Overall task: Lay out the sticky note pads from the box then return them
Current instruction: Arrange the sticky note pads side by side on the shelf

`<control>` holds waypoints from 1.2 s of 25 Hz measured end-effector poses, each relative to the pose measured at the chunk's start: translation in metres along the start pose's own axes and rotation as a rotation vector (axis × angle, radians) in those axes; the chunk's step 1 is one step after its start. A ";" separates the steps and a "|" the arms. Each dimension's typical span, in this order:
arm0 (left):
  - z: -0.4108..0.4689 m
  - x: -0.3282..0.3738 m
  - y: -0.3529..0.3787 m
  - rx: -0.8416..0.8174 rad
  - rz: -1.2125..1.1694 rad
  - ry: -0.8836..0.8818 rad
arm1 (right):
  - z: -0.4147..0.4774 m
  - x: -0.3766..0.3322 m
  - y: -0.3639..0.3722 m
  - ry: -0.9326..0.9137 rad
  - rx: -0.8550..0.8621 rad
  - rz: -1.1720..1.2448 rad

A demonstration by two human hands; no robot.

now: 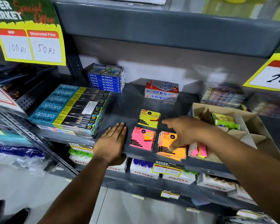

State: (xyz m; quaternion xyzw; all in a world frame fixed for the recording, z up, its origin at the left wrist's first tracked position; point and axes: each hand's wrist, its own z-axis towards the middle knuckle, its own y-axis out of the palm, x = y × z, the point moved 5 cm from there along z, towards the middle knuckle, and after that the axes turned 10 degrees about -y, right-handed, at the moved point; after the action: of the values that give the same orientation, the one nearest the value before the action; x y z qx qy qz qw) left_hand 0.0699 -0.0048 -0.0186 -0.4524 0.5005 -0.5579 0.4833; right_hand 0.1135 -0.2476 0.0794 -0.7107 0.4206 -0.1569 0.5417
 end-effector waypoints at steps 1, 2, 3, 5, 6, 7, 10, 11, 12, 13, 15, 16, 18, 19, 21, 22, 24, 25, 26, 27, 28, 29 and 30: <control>0.000 0.001 0.000 0.019 0.004 0.002 | -0.010 -0.002 0.010 0.005 -0.028 -0.127; 0.000 0.001 0.000 0.020 0.018 -0.001 | -0.016 -0.004 0.017 0.011 -0.023 -0.195; 0.000 0.002 0.001 0.008 0.035 -0.003 | -0.019 -0.004 0.020 0.016 0.003 -0.209; -0.002 0.001 0.003 -0.029 0.068 -0.009 | -0.023 -0.006 0.019 0.016 0.066 -0.184; -0.002 0.001 0.004 -0.038 0.077 -0.009 | -0.024 -0.006 0.018 0.013 0.090 -0.177; -0.002 0.001 0.004 -0.041 0.077 -0.010 | -0.025 -0.007 0.018 0.008 0.106 -0.172; 0.000 0.003 0.002 -0.001 0.038 0.002 | -0.025 -0.005 0.009 0.033 0.135 -0.088; 0.001 0.003 0.001 0.000 0.022 0.002 | -0.023 -0.001 0.000 0.051 0.153 -0.069; 0.001 0.002 0.001 -0.016 0.020 -0.001 | -0.021 0.004 -0.012 0.074 0.181 -0.070; 0.000 0.001 0.001 -0.034 0.026 -0.007 | -0.017 0.009 -0.025 0.096 0.214 -0.084; -0.002 0.000 0.001 -0.039 0.021 -0.014 | -0.005 0.018 -0.043 0.125 0.258 -0.108; -0.002 0.000 0.002 -0.031 0.011 -0.015 | 0.003 0.022 -0.047 0.137 0.254 -0.129; -0.003 0.000 0.001 -0.020 -0.006 -0.010 | 0.018 0.030 -0.047 0.172 0.208 -0.213; -0.003 0.001 0.000 -0.019 -0.010 -0.007 | 0.025 0.033 -0.043 0.190 0.178 -0.243; -0.003 0.002 -0.001 -0.015 -0.019 0.002 | 0.035 0.038 -0.031 0.224 0.120 -0.243; -0.003 0.002 -0.001 -0.013 -0.025 0.004 | 0.040 0.041 -0.026 0.239 0.090 -0.233; -0.004 0.002 -0.003 -0.009 -0.036 0.010 | 0.046 0.044 -0.016 0.241 0.042 -0.223; -0.004 0.003 -0.003 -0.008 -0.040 0.011 | 0.048 0.044 -0.010 0.231 0.026 -0.219; -0.003 0.002 -0.003 -0.008 -0.040 0.011 | 0.050 0.044 -0.005 0.223 0.012 -0.213; -0.003 0.002 -0.004 -0.008 -0.038 0.010 | 0.052 0.044 -0.002 0.224 -0.001 -0.203; -0.003 0.002 -0.003 -0.008 -0.034 0.010 | 0.052 0.044 0.000 0.234 -0.019 -0.189; -0.003 0.002 -0.003 -0.008 -0.028 0.011 | 0.050 0.043 -0.002 0.232 -0.032 -0.176; -0.003 0.002 -0.003 -0.010 -0.022 0.010 | 0.048 0.041 -0.008 0.215 -0.009 -0.166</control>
State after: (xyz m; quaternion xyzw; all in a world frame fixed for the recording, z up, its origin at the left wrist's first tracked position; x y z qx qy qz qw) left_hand 0.0661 -0.0064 -0.0158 -0.4574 0.5007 -0.5631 0.4723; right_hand 0.1735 -0.2483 0.0594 -0.7247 0.4164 -0.2747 0.4755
